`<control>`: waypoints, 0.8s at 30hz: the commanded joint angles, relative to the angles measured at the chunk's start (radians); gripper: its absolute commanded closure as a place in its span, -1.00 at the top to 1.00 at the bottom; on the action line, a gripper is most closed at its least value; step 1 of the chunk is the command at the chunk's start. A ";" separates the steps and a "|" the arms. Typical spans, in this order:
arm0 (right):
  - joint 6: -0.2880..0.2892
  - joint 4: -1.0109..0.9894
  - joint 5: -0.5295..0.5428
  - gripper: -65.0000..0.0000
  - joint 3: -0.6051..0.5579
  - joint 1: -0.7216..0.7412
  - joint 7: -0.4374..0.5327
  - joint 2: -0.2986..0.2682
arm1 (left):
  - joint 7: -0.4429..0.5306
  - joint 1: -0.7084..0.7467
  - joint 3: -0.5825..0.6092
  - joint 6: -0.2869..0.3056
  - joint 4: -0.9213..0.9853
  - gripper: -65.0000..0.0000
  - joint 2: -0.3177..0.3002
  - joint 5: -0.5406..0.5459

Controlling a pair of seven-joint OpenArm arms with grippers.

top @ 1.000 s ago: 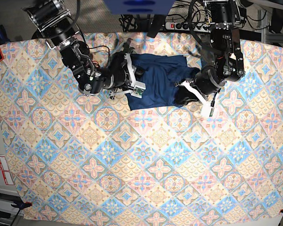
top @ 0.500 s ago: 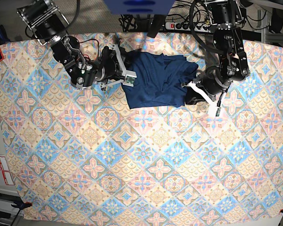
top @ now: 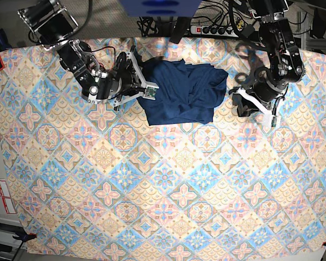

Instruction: Fold the T-shirt properly

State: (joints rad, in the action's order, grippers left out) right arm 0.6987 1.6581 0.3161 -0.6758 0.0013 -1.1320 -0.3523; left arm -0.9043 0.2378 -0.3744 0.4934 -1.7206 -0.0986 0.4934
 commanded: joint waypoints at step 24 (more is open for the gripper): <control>-0.001 -0.253 0.012 -0.76 0.265 0.065 0.162 0.246 | 0.017 0.041 0.251 0.008 0.063 -1.00 -0.030 -0.020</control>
State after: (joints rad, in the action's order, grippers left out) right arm 0.6918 1.3914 0.3164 -0.4122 0.0559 -0.9783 -0.1028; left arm -0.9089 0.2893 -0.1219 0.4984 -1.6714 -0.1257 0.4763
